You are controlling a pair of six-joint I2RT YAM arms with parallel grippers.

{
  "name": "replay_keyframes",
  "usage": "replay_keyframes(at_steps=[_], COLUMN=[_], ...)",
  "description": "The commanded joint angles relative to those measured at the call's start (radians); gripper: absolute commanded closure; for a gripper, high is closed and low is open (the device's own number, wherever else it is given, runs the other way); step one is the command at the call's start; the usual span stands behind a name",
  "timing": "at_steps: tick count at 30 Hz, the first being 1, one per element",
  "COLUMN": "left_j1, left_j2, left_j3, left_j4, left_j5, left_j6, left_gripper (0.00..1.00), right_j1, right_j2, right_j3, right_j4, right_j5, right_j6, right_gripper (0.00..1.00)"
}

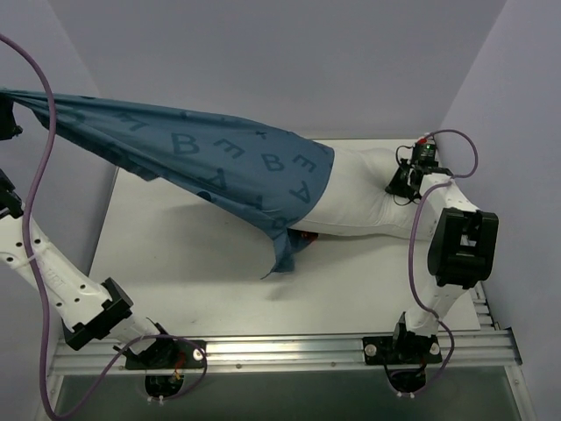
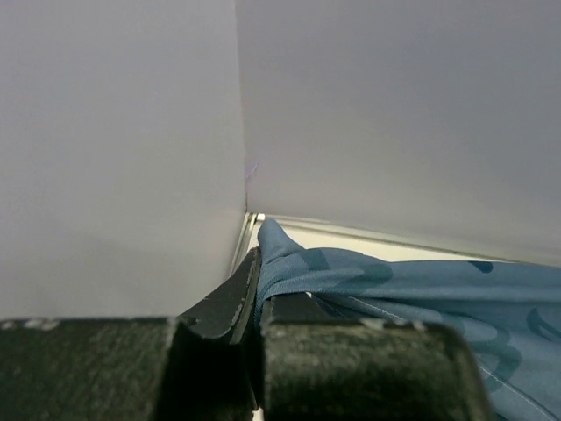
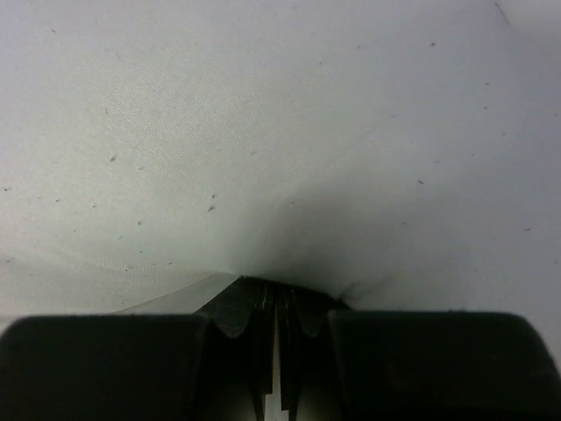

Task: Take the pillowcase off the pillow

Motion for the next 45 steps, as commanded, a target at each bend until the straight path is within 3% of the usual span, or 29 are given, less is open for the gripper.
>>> replay_keyframes(at_steps=[1, 7, 12, 15, 19, 22, 27, 34, 37, 40, 43, 45], left_j1=[0.067, 0.09, 0.203, 0.226, 0.206, 0.07, -0.225, -0.643, -0.74, -0.748, -0.748, -0.746], left_j2=[0.013, 0.099, 0.146, 0.127, 0.009, -0.068, -0.094, 0.021, 0.091, 0.16, 0.159, 0.128], left_j3=[0.02, 0.198, 0.27, 0.235, -0.045, -0.157, -0.302, -0.199, -0.047, 0.067, -0.013, -0.198], left_j4=[0.374, 0.288, 0.288, 0.306, 0.473, 0.513, 0.44, 0.236, 0.172, 0.127, 0.131, 0.145], left_j5=[-0.139, -0.263, -0.241, -0.203, -0.031, 0.002, -0.041, -0.247, -0.29, -0.305, -0.372, -0.397], left_j6=[-0.069, -0.047, -0.121, -0.113, -0.146, -0.054, 0.066, 0.216, 0.227, 0.213, 0.258, 0.313], left_gripper=[0.98, 0.98, 0.98, 0.98, 0.98, 0.98, 0.98, 0.98, 0.98, 0.98, 0.98, 0.98], right_j1=[-0.135, -0.251, -0.308, -0.308, -0.262, -0.207, -0.175, -0.11, -0.083, -0.072, -0.063, -0.05], right_j2=[0.146, 0.14, 0.12, 0.138, 0.131, 0.108, 0.049, -0.055, -0.089, -0.107, -0.116, -0.116], right_j3=[-0.104, -0.129, -0.14, -0.135, -0.121, -0.12, -0.162, -0.196, -0.192, -0.187, -0.186, -0.184], right_j4=[-0.198, -0.144, -0.107, -0.109, -0.116, -0.116, -0.067, -0.007, 0.0, -0.001, -0.003, -0.006], right_j5=[0.464, 0.478, 0.488, 0.481, 0.455, 0.411, 0.274, 0.145, 0.145, 0.134, 0.133, 0.131], right_j6=[-0.106, -0.081, -0.065, -0.065, -0.074, -0.066, 0.004, 0.112, 0.139, 0.149, 0.149, 0.143], right_gripper=[1.0, 1.0, 1.0, 1.0, 1.0, 1.0, 1.0, 1.0, 1.0, 1.0, 1.0, 1.0])
